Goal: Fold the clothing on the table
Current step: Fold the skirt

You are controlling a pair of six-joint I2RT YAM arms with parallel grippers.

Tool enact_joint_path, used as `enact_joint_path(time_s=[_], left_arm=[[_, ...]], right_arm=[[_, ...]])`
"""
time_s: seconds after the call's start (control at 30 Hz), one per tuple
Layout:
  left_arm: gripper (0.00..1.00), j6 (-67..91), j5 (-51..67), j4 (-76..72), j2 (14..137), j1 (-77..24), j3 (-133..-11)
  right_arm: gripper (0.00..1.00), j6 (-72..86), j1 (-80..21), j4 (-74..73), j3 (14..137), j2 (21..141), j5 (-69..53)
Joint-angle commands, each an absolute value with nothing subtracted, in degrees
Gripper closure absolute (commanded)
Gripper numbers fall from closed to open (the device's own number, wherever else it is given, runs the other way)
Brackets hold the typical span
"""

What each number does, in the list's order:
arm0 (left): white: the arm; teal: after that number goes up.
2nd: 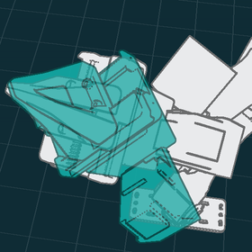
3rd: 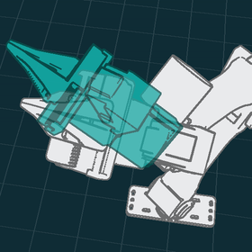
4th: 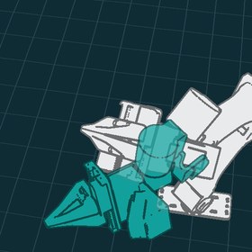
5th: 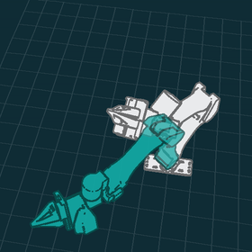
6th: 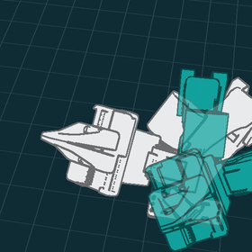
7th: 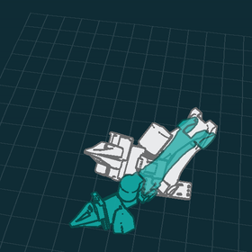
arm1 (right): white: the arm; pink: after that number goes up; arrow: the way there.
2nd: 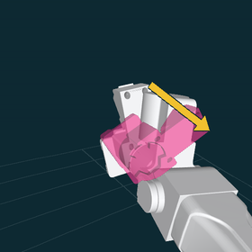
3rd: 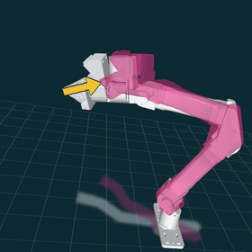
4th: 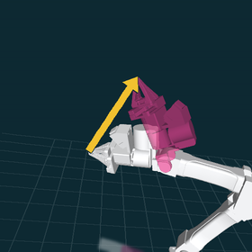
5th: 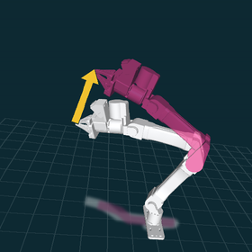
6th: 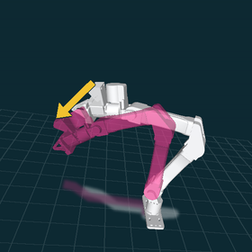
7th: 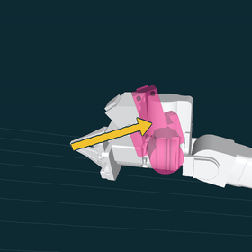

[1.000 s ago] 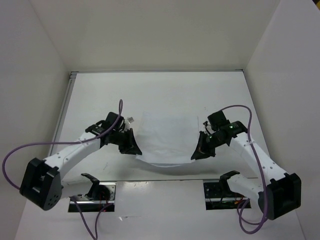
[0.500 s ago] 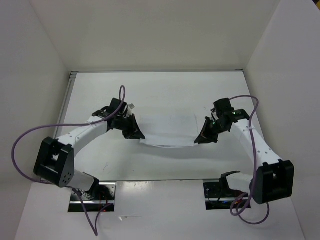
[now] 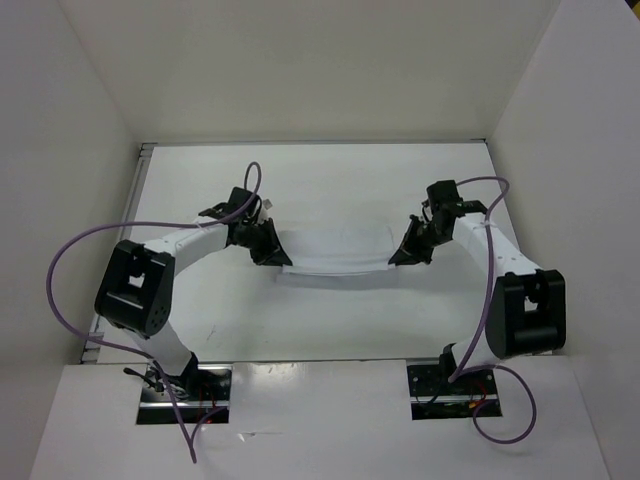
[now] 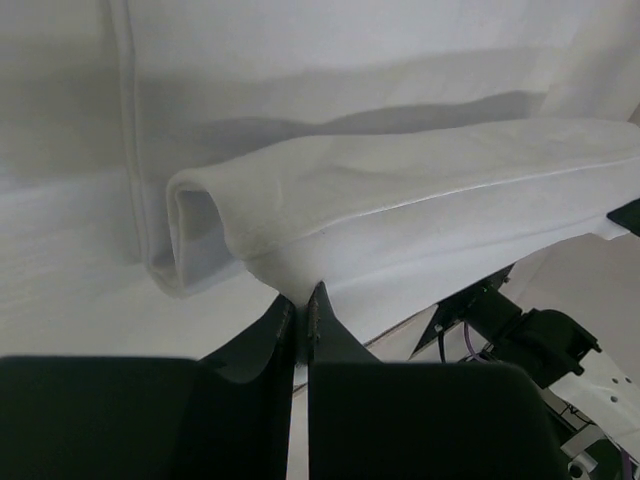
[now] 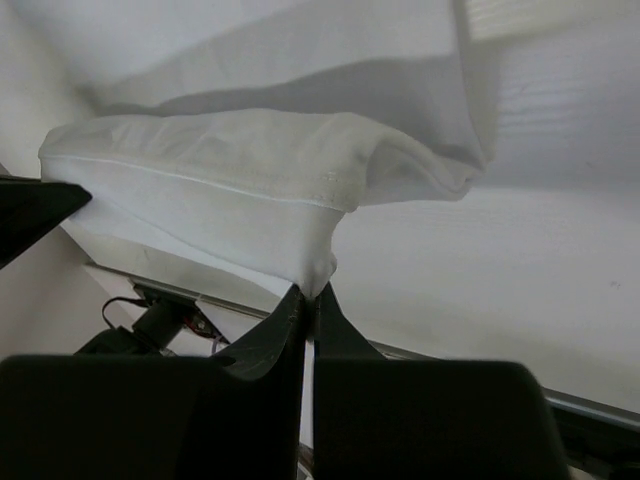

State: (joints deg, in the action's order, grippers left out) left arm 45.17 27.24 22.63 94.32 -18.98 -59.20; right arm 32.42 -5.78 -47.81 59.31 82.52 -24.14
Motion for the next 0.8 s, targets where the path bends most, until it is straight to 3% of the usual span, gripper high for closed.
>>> enact_joint_path(time_s=[0.0, 0.13, 0.33, 0.43, 0.57, 0.77], left_arm=[[0.93, 43.24, 25.93, 21.71, 96.42, -18.19, -61.17], [0.92, 43.24, 26.54, 21.18, 97.82, -18.19, -61.17], [0.76, 43.77, 26.54, 20.04, 101.25, -18.19, -62.92], [0.75, 43.77, 25.49, 20.04, 103.53, -18.19, -65.65], [0.65, 44.38, 24.96, 20.57, 106.86, -17.06, -70.13], [0.58, 49.38, 24.96, 15.32, 109.51, -14.59, -76.81]], right_arm=[[1.00, 30.85, -4.92, -44.74, 61.87, 84.02, -22.32], [1.00, 30.32, -4.92, -44.74, 61.87, 84.73, -21.71], [0.99, 30.32, -4.92, -42.63, 61.26, 87.62, -21.10], [0.97, 30.32, -4.92, -42.10, 62.83, 89.99, -19.52], [0.87, 30.32, -4.92, -40.79, 65.82, 94.56, -18.98], [0.70, 30.94, -3.08, -36.22, 74.78, 100.53, -15.48]])
